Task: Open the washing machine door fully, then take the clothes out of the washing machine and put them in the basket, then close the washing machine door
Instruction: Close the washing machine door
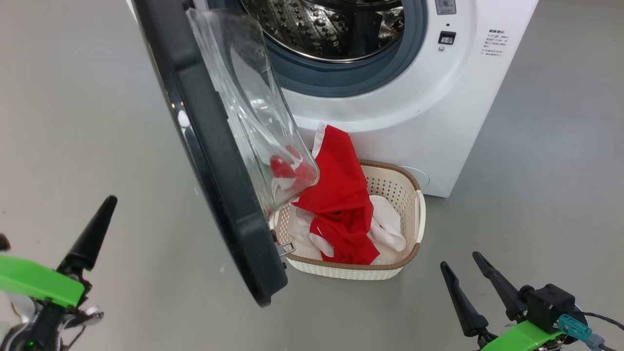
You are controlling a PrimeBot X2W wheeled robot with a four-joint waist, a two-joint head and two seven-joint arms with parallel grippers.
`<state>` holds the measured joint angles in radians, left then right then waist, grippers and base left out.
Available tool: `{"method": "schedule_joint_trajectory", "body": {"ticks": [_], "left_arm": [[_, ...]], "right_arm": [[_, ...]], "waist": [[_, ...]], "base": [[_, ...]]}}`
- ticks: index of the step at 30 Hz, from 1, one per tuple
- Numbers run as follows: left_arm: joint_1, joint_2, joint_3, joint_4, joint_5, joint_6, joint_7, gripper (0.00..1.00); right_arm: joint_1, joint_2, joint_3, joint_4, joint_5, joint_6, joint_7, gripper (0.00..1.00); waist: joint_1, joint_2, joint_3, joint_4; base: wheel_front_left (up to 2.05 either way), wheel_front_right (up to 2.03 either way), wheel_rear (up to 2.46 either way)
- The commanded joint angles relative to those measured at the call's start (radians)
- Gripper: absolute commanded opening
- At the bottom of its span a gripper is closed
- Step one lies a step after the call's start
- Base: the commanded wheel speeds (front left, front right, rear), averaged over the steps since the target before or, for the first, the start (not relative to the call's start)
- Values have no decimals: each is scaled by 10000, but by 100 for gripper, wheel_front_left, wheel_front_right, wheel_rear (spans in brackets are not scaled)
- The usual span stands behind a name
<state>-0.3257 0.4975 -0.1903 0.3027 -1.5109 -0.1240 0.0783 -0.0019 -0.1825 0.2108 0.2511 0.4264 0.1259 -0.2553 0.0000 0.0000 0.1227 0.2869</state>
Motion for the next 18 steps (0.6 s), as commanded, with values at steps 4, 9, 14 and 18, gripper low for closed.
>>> {"method": "schedule_joint_trajectory", "body": {"ticks": [4,9,14,18], "left_arm": [[212,272,362,66,83,-67,-681,100],[596,-5,124,333,127,-67,-1333,100],[829,-109,-299,750,462,-67,-2046,100],[841,-105,-746,1065,838,-67,-2676,100]], "right_arm": [[-53,-35,212,-210,-67,48,-65,100],[-30,-23,175,-218,-50,48,-65,100],[-14,-24,142,-223,-40,48,-65,100],[-5,-43,111,-227,-36,48,-65,100]], "waist": [[0,0,-22,-67],[0,0,20,-98],[0,0,47,-140],[0,0,49,-177]], "base": [[0,0,0],[0,0,0],[0,0,0],[0,0,0]]}}
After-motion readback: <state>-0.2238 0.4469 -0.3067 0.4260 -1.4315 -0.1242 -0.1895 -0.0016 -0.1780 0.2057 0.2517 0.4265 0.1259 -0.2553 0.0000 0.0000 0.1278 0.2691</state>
